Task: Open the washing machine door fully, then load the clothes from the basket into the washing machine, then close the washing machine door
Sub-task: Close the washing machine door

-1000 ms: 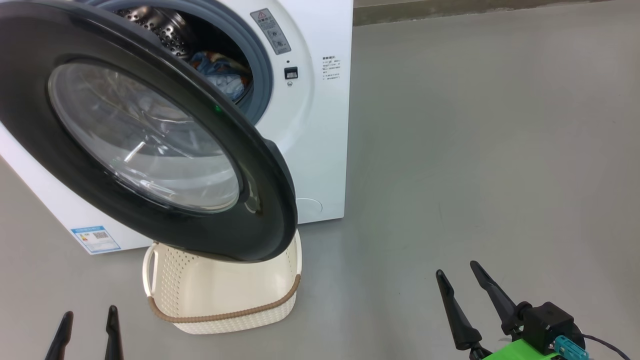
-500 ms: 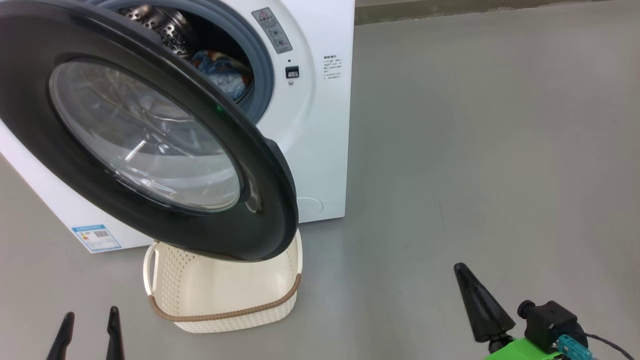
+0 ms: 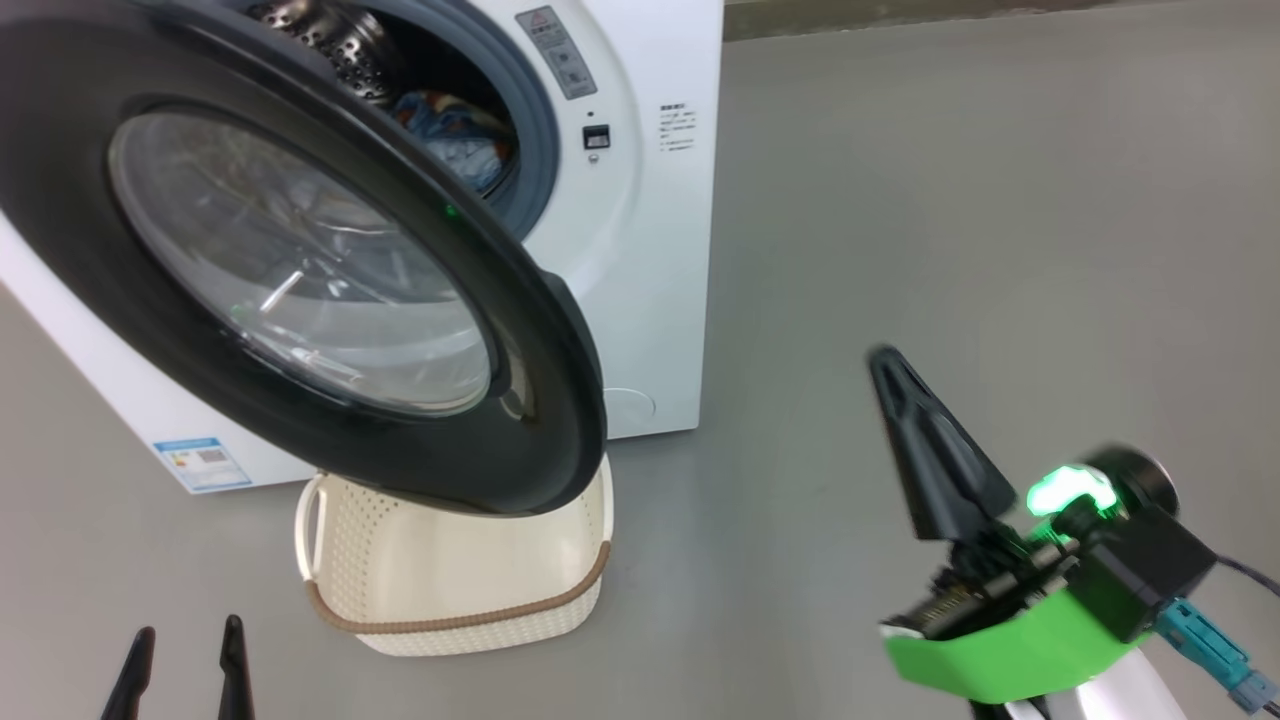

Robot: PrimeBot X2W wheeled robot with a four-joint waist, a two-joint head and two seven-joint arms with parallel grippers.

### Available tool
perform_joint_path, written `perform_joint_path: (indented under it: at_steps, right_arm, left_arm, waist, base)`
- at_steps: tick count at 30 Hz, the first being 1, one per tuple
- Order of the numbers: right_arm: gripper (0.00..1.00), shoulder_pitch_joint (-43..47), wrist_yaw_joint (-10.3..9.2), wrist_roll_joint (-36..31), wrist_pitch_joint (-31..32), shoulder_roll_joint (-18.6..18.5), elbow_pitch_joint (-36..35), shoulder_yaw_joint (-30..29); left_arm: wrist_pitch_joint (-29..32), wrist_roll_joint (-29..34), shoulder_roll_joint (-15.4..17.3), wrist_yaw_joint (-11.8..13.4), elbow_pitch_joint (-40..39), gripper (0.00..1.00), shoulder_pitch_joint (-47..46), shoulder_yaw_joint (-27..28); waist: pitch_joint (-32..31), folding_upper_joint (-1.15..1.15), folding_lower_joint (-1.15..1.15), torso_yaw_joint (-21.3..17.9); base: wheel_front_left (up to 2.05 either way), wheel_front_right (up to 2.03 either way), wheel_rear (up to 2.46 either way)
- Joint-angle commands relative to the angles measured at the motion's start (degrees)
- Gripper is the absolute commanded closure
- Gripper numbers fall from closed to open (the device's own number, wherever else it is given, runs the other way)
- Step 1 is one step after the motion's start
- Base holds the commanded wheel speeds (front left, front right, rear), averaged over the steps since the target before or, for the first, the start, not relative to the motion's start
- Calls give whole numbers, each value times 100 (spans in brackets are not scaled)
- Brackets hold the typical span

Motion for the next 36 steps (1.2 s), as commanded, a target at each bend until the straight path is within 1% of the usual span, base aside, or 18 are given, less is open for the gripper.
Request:
perform_joint_path:
  at_steps: [1,6,9,12,13,15,21,26,31,36]
  right_arm:
    - [100,-337,9,-22,-26,-16,-316,347]
    - [100,-831,9,65,-26,-5,-770,1144]
    - [100,-1038,9,145,-25,6,-780,1628]
    - [100,-1127,9,356,42,35,-551,2056]
    - [100,-1127,9,356,42,35,-551,2056]
    - [100,-1180,9,443,97,46,-344,2316]
    - [100,-1263,9,593,165,41,490,2977]
    - [100,-1347,9,609,113,-1,1213,3092]
    - [100,-1471,9,568,36,-13,1722,2911]
    - [100,-1567,9,554,-8,4,2075,2643]
  left_arm:
    - [-36,31,44,-12,-93,0,-227,183]
    - [-36,19,28,-35,-65,0,-273,146]
    - [-36,0,18,-46,-47,0,-314,109]
    - [-36,-23,10,-56,-37,0,-384,52]
    - [-36,-23,10,-56,-37,0,-384,52]
    - [-36,-33,5,-62,-37,0,-434,4]
    - [-36,-88,-6,-75,-66,0,-644,-129]
    - [-36,-153,-10,-83,-93,0,-863,-233]
    - [-36,-255,-11,-86,-63,0,-1029,-257]
    - [-36,-291,-12,-89,-34,0,-1125,-299]
  waist:
    - [12,0,0,66]
    - [45,0,0,259]
    - [93,0,0,403]
    - [166,0,0,574]
    - [166,0,0,574]
    - [238,0,0,697]
    - [602,0,0,1054]
    - [959,0,0,1262]
    - [1172,0,0,1340]
    - [1296,0,0,1396]
  base:
    - [0,0,0]
    - [0,0,0]
    - [0,0,0]
    - [0,0,0]
    - [0,0,0]
    - [0,0,0]
    - [0,0,0]
    - [0,0,0]
    - [0,0,0]
    - [0,0,0]
